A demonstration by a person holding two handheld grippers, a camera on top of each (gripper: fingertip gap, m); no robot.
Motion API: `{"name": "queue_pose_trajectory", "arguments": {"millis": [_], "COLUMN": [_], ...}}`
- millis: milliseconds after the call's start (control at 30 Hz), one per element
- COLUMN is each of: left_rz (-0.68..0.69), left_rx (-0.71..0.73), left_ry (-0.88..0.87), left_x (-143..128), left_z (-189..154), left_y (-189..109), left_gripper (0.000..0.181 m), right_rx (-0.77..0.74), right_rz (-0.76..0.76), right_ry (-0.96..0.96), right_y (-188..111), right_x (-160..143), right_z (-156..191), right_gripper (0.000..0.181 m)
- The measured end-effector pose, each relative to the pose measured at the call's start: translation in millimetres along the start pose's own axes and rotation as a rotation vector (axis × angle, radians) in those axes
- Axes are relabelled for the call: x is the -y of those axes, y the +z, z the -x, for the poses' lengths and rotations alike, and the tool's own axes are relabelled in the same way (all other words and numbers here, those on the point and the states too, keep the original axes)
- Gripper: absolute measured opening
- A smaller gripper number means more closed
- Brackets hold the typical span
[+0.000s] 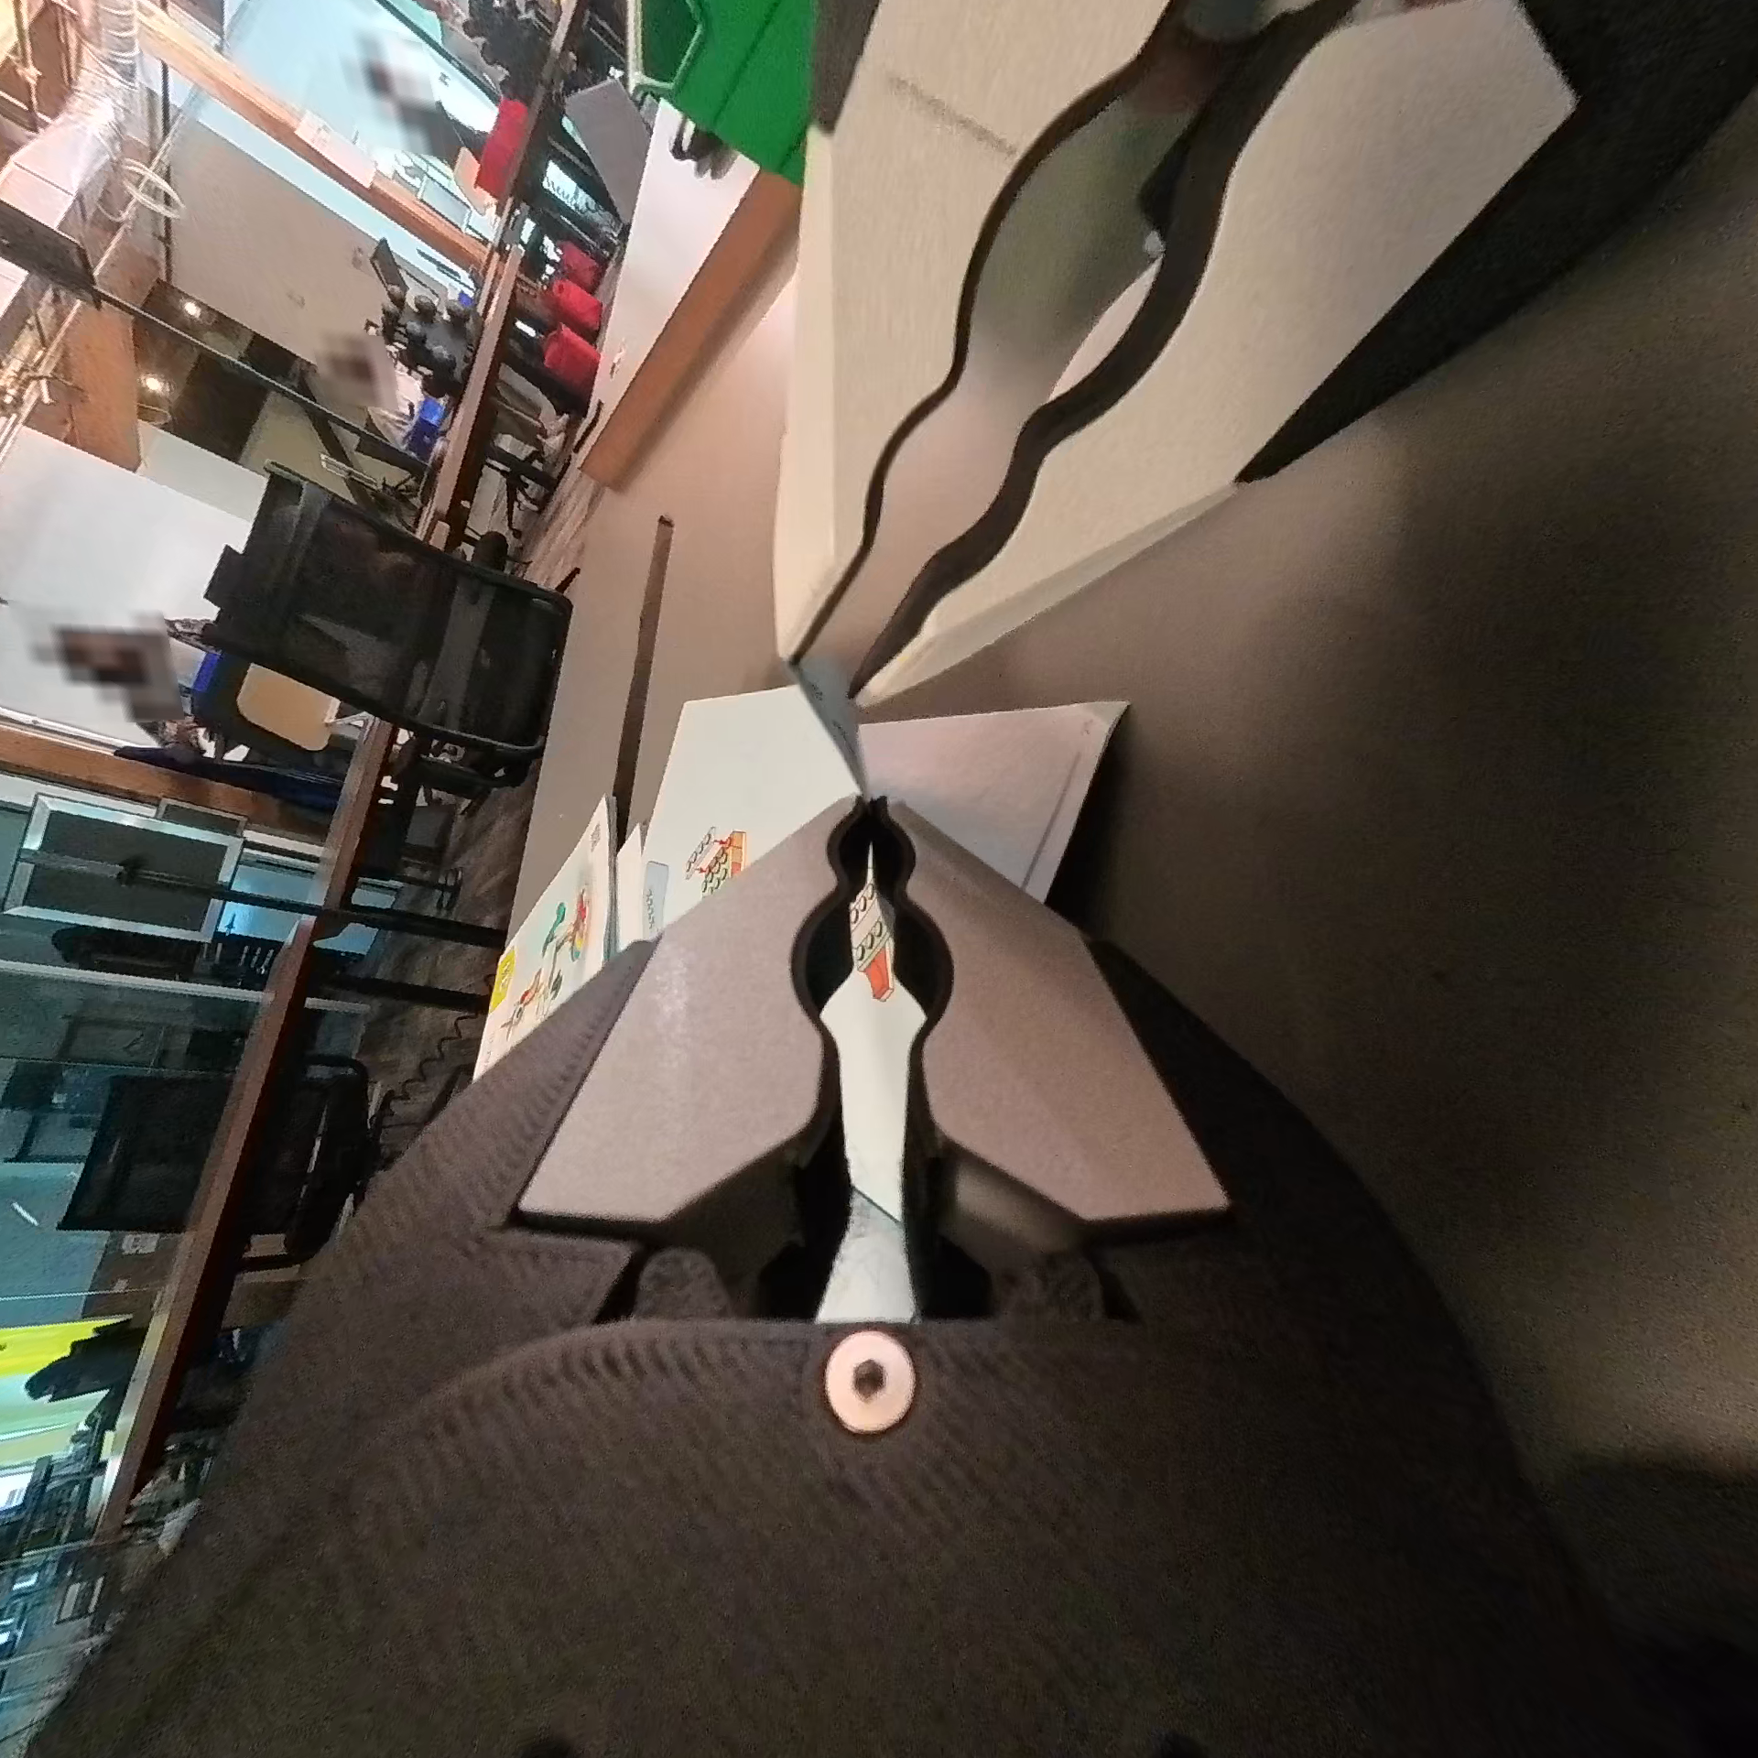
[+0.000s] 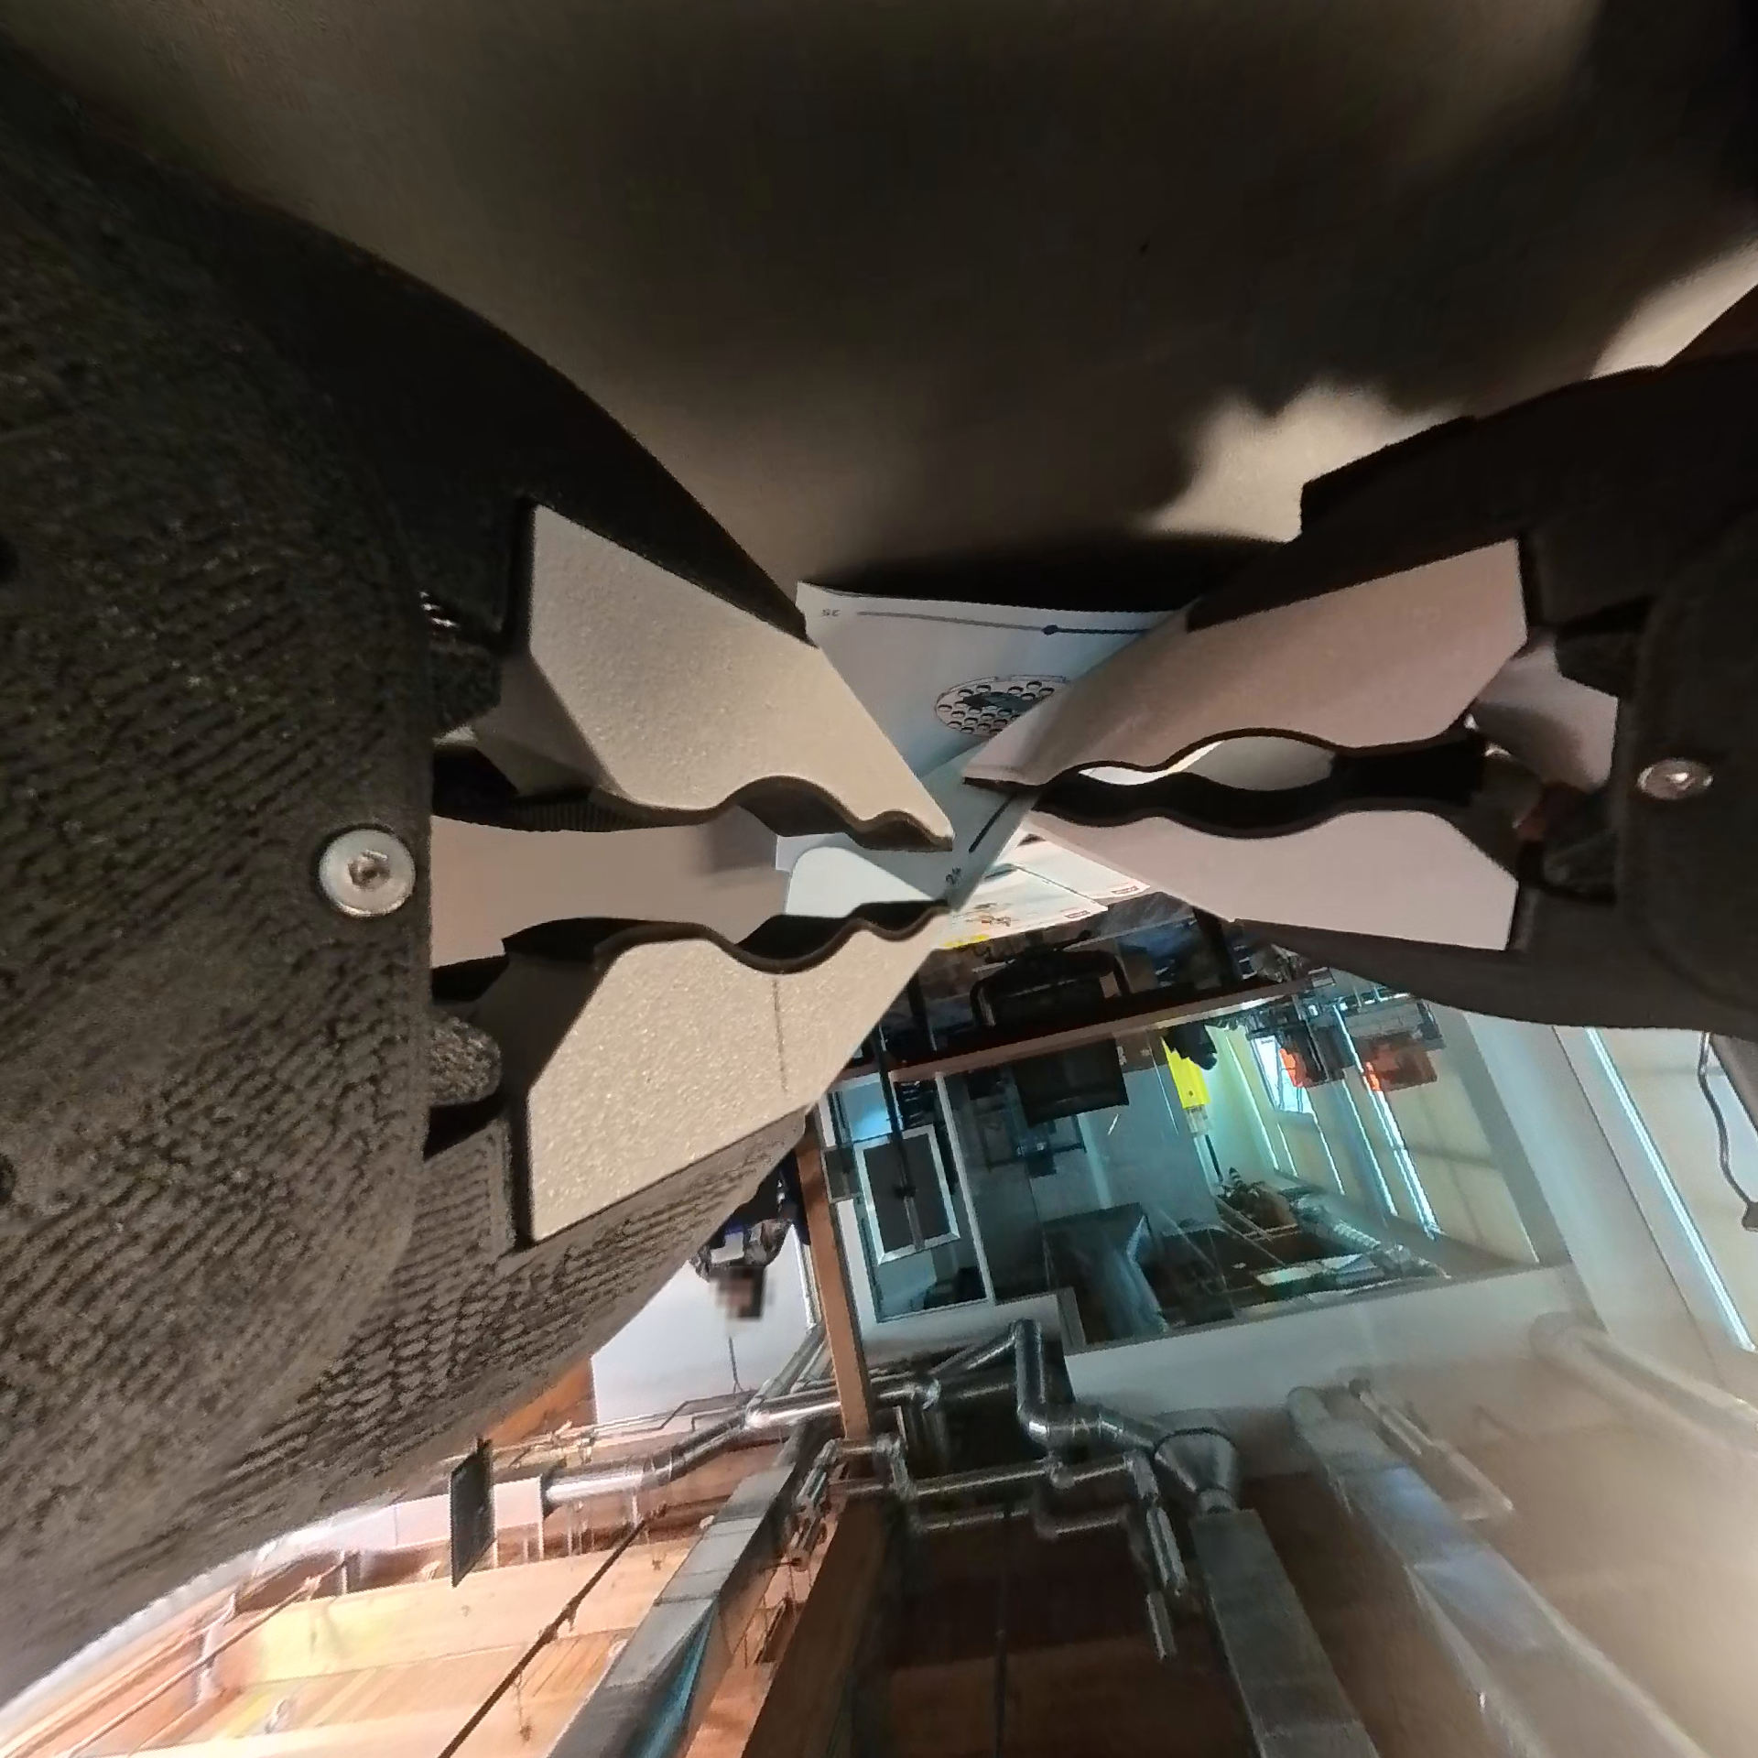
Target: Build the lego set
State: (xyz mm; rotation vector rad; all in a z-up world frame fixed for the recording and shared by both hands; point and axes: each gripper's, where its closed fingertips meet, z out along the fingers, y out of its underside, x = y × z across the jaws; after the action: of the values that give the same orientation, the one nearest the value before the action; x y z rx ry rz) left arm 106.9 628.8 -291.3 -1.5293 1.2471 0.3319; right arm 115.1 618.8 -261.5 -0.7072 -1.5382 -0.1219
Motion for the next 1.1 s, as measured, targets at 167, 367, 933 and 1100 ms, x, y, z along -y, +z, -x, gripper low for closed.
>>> {"name": "queue_pose_trajectory", "arguments": {"millis": [167,367,933,1100], "left_rz": [-0.008,-0.056,-0.054,-0.056], "left_rx": [0.011,0.035,0.024,0.021], "left_ry": [-0.025,-0.130,-0.123,-0.124], "left_x": [0.3,3.2,3.2,3.2], "left_z": [3.2,14.5,12.2,11.8], "left_y": [-0.7,-5.4,-4.5,-4.5], "left_gripper": [0.000,0.000,0.000,0.000], "right_rx": [0.025,0.019,-0.035,-0.039], "right_rz": [-0.001,0.001,-0.020,-0.022], "right_ry": [-0.001,-0.036,-0.028,-0.029], "right_y": [0.0,0.7,-1.8,-1.8], "right_x": [0.0,1.5,5.0,5.5], "right_z": [4.1,5.1,-4.4,-4.8], "right_gripper": [0.005,0.005,0.009,0.009]}}
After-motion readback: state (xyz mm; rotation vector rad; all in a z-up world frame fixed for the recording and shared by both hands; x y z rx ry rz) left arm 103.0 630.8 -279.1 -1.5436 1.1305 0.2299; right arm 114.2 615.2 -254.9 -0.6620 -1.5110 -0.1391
